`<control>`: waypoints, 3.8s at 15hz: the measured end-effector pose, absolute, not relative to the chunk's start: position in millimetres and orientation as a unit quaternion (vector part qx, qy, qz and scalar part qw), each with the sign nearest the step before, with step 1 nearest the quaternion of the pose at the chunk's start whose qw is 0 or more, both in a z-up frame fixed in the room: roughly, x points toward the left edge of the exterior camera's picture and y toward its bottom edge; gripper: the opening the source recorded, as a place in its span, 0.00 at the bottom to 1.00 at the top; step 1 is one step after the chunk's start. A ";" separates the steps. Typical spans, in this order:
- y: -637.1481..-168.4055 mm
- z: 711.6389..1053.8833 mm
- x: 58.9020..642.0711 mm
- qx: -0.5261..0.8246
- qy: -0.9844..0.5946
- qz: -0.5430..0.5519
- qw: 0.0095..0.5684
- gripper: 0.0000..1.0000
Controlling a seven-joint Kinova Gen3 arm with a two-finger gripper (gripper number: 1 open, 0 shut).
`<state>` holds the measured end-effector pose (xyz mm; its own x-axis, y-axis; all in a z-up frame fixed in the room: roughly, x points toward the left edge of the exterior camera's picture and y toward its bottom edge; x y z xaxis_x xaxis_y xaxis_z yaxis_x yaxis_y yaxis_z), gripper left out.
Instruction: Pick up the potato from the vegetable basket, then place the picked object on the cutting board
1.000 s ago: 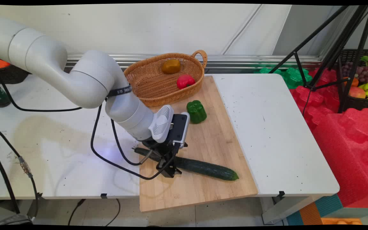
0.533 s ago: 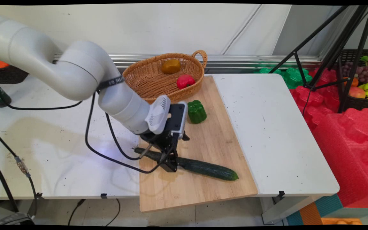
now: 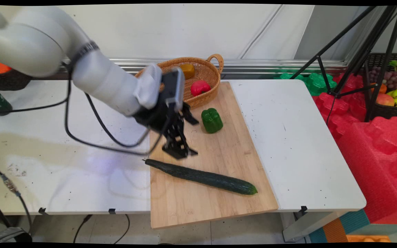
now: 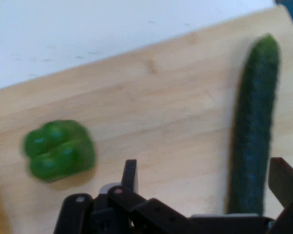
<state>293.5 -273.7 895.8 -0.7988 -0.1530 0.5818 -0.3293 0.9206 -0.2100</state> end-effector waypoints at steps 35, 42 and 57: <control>-568.2 873.9 391.0 0.360 -0.871 0.294 0.158 1.00; -600.4 844.2 382.6 0.352 -0.884 0.272 0.141 1.00; -608.1 822.9 374.2 0.349 -0.881 0.286 0.145 0.00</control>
<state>374.2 -608.1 822.9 -0.7145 -0.5313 0.4551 -0.6973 0.5936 -0.4017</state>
